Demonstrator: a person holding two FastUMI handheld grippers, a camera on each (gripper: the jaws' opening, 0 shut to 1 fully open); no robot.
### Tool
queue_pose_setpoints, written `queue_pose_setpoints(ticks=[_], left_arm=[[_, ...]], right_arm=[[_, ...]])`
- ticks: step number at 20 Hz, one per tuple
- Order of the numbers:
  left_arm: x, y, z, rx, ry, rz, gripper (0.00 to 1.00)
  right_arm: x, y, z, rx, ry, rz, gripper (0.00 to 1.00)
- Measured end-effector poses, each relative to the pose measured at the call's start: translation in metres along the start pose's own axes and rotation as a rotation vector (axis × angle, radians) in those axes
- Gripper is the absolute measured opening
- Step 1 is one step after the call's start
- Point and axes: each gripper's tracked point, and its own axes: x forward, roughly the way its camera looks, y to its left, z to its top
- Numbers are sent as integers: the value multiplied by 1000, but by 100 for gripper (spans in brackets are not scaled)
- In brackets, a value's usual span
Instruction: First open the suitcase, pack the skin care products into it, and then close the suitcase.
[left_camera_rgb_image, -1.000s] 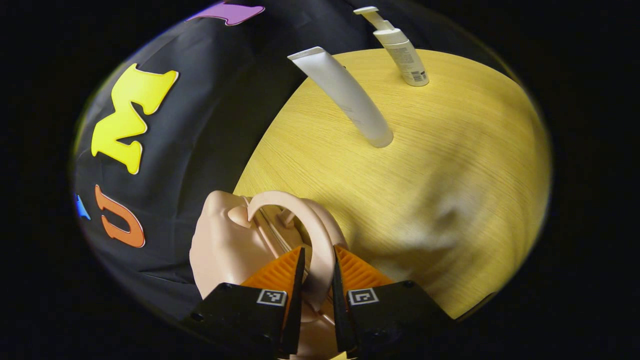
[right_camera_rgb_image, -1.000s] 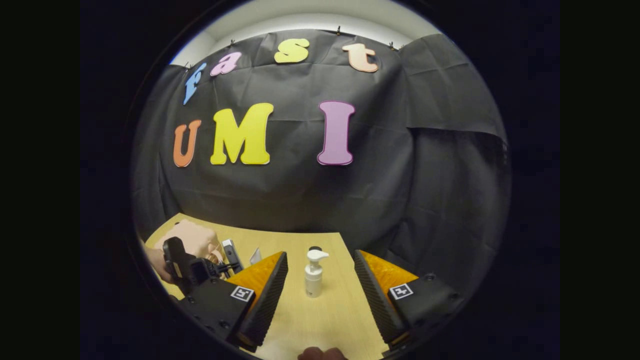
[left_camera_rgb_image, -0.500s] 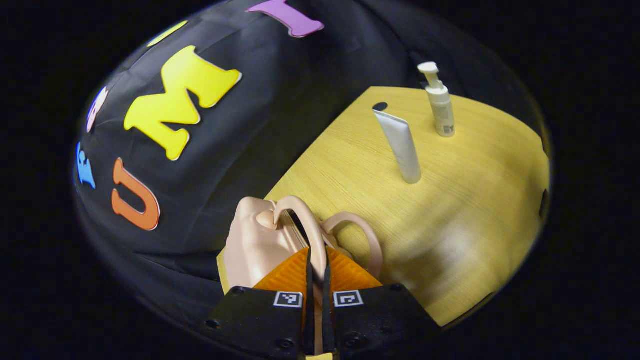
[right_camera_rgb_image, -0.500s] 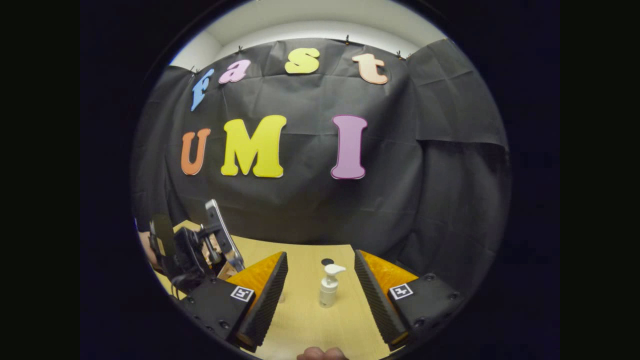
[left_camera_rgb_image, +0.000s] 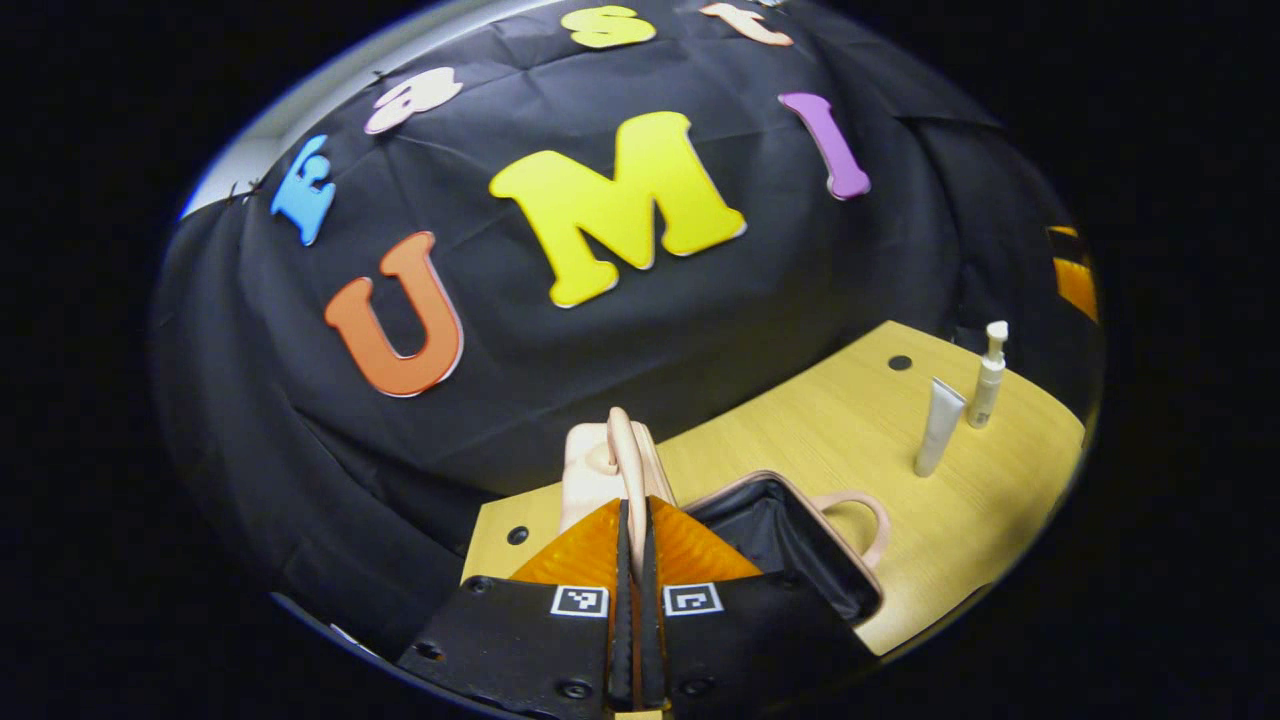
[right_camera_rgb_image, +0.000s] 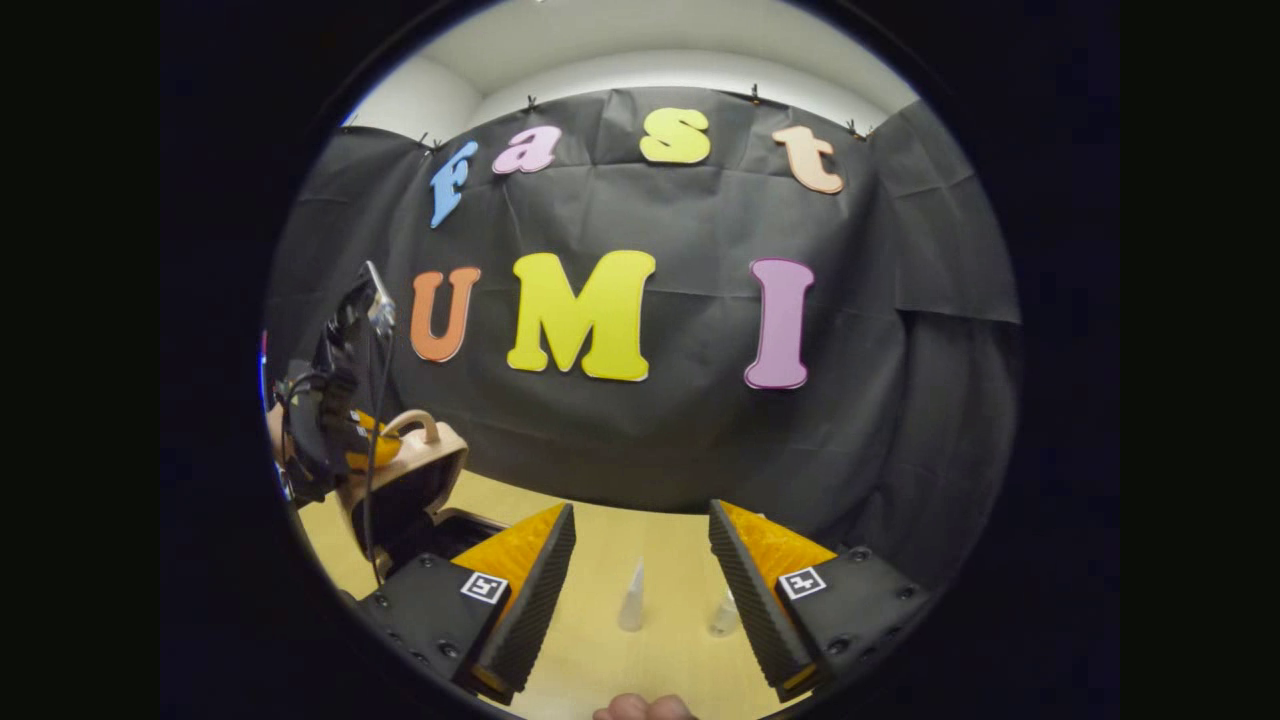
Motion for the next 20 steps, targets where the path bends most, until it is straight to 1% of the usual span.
queue_pose_setpoints(ticks=[1,2,4,5,6,7,8,11,12,15,16,18,20], left_arm=[[1,46,-11,-71,-1,34,6],[5,83,-22,-149,-6,54,6],[9,135,-47,-246,-6,107,6],[11,153,-64,-288,15,128,6],[18,173,-92,-367,33,127,6],[24,186,-112,-409,43,133,6],[30,197,-136,-430,65,137,6],[44,218,-208,-493,152,142,6],[48,217,-219,-520,165,141,6],[65,214,-265,-661,197,122,6],[69,213,-279,-684,215,113,6],[80,205,-320,-682,282,94,6],[87,201,-331,-705,296,82,6]], right_arm=[[-2,10,2,-13,1,12,80],[-5,20,5,-24,0,18,80],[-6,36,3,-28,12,20,80],[-8,45,2,-35,19,25,80],[-9,56,1,-56,24,34,80],[-10,63,2,-73,27,38,80],[-11,72,3,-88,32,43,80],[-8,90,1,-113,53,44,77],[-7,94,0,-118,58,45,80],[-6,110,-2,-144,78,56,80],[-5,113,-3,-150,82,59,80],[-4,120,-5,-165,100,62,80],[-3,122,-5,-167,104,61,80]])
